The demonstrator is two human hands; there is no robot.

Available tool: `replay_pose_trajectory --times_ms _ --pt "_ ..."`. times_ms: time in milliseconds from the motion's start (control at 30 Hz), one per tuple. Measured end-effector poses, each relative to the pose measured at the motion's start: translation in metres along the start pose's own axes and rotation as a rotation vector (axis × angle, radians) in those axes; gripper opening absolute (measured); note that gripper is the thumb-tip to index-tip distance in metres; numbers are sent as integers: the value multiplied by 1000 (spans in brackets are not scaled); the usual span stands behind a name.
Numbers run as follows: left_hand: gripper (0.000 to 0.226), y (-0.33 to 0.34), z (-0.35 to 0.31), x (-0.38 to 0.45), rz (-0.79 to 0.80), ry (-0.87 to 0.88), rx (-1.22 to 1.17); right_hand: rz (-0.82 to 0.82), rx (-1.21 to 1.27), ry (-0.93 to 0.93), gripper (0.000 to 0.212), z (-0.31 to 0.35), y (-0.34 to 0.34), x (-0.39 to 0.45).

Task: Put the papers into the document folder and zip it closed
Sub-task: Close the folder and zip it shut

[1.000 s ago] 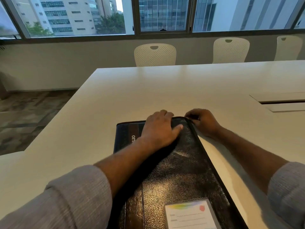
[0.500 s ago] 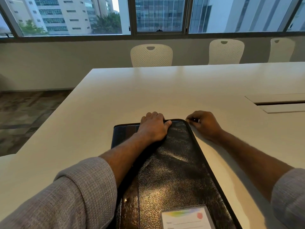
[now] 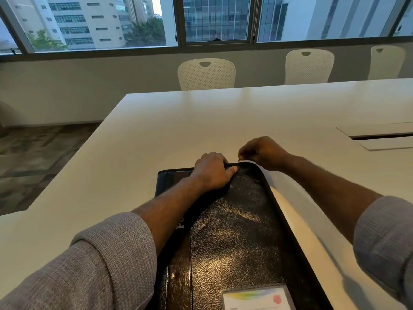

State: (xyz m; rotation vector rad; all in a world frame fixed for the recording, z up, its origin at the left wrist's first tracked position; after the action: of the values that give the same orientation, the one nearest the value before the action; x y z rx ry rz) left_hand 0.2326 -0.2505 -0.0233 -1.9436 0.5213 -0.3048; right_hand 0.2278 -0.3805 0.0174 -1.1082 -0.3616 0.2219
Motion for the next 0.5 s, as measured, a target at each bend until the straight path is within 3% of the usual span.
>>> replay_pose_trajectory --times_ms 133,233,367,500 --pt "44 -9 5 4 -23 -73 -196 59 -5 -18 14 18 5 14" --pt "37 -12 9 7 -54 -160 -302 39 125 42 18 18 10 14" --pt "32 -11 14 8 -94 -277 -326 -67 510 216 24 -1 20 -3" --pt "40 -9 19 10 -73 -385 -289 -127 529 299 18 -7 28 -12"
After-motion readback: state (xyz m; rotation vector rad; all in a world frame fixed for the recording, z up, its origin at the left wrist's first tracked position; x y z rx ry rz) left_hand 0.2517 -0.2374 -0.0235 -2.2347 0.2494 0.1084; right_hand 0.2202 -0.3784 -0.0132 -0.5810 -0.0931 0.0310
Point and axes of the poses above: each hand's wrist, its own x-axis towards the middle knuckle, its own y-axis out of the palm, z = x × y, the point moved 9 cm from there along x, towards the middle knuckle, and after that the axes turned 7 degrees about z, right-handed, at the moved point
